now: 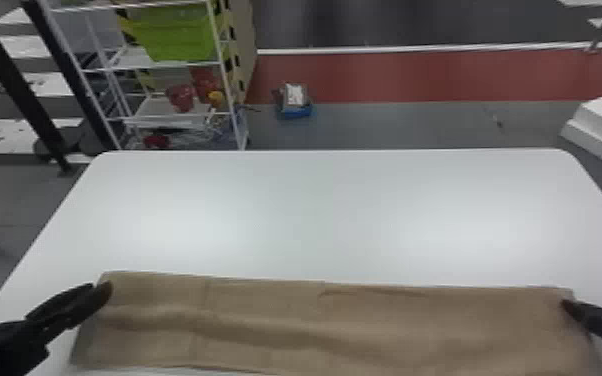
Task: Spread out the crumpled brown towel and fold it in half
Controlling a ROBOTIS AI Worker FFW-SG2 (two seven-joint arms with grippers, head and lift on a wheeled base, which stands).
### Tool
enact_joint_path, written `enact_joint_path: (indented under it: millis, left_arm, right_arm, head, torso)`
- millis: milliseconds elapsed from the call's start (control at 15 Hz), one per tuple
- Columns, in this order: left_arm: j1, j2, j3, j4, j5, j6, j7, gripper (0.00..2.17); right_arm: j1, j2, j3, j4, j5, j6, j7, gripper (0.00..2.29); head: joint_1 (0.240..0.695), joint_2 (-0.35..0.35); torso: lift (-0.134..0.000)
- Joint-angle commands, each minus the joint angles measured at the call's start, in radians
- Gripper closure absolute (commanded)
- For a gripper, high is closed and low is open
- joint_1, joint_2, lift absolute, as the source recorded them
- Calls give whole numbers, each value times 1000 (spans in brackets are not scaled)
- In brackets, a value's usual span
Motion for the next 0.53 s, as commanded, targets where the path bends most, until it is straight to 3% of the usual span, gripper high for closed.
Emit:
enact_joint_path:
  millis: [0, 267, 333, 467]
  left_arm:
    - [-9, 10, -9, 15, -21, 1, -4, 228]
    - [-14, 13, -12, 18, -22, 35, -39, 380]
    - [-15, 13, -21, 21, -24, 35, -38, 539]
    - [-21, 13, -24, 29, -24, 35, -39, 643]
  right_arm:
    - [2, -1, -2, 0, -1, -4, 3, 1663]
    - [4, -2, -6, 0, -3, -7, 4, 1663]
    - [5, -2, -6, 0, -4, -10, 4, 1663]
    - [7, -2, -9, 3, -7, -13, 4, 1663]
  head:
    - [695, 87]
    - [695, 83]
    - [695, 78]
    - [695, 67]
  torso:
    - [-124]
    - [-124]
    - [-124]
    - [-124]
